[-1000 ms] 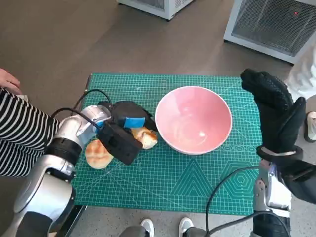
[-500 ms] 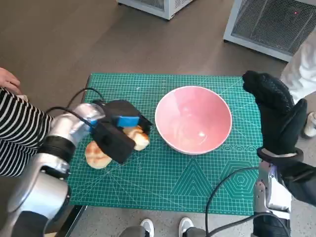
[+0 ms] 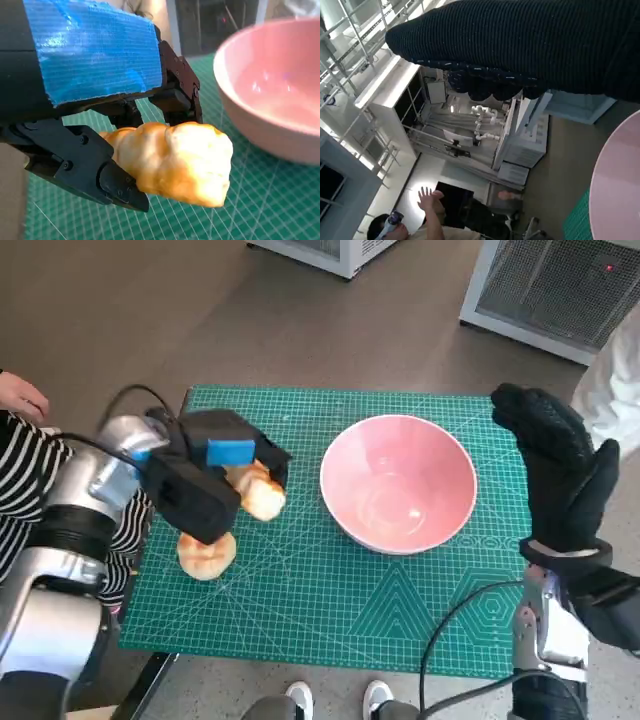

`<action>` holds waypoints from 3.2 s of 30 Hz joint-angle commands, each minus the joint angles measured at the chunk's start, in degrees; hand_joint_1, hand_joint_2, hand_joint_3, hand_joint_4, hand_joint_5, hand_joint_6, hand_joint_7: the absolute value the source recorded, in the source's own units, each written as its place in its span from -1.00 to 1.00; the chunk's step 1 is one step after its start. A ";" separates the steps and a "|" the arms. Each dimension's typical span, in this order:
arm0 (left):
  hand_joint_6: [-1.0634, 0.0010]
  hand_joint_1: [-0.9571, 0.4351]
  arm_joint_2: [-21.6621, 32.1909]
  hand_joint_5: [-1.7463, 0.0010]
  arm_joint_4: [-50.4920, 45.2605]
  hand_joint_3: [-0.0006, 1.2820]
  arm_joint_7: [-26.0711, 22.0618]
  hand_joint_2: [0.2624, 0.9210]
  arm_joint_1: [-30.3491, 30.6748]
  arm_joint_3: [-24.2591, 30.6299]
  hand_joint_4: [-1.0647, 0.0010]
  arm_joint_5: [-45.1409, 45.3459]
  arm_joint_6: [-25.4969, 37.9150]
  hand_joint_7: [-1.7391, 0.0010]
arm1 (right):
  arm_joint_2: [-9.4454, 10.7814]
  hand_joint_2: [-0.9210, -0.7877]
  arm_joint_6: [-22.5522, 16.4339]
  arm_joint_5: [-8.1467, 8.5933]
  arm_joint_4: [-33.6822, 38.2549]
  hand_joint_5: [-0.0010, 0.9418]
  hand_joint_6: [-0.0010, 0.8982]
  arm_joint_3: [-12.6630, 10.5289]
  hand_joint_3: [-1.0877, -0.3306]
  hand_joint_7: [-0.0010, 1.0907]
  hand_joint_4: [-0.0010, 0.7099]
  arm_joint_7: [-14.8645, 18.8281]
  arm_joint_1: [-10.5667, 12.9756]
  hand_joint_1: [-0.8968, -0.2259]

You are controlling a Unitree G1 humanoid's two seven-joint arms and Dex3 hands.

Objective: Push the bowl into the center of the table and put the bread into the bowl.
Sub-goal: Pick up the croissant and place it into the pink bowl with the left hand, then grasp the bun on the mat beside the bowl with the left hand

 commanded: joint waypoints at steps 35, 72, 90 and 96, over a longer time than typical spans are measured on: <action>-0.25 0.37 -20.87 -0.27 3.23 -0.92 15.87 1.00 -11.01 3.27 -0.30 -1.58 -3.55 -0.35 | -0.04 -1.00 -0.26 1.46 1.35 -1.00 -0.82 0.22 0.09 -0.18 -0.66 1.41 -0.20 -0.29; 0.50 0.09 -13.46 1.00 -0.01 -1.00 -3.50 0.61 -2.97 7.63 0.81 -10.65 2.03 0.95 | 0.82 -1.00 1.41 0.84 -2.81 -1.00 -0.87 0.32 0.07 -0.18 -0.69 -1.81 2.14 -0.35; 0.40 0.00 8.30 0.99 -23.94 -1.00 -14.08 0.57 17.54 19.63 0.75 -26.49 1.73 0.93 | 1.35 -1.00 0.94 0.90 -1.59 -1.00 -0.87 0.31 0.07 -0.17 -0.68 -1.48 1.98 -0.38; 0.35 -0.01 14.15 0.98 -27.22 -1.00 -15.87 0.55 22.62 22.30 0.70 -27.70 3.13 0.92 | 1.27 -1.00 1.26 1.23 -1.10 -1.00 -0.86 0.42 0.08 -0.16 -0.68 -1.15 1.47 -0.39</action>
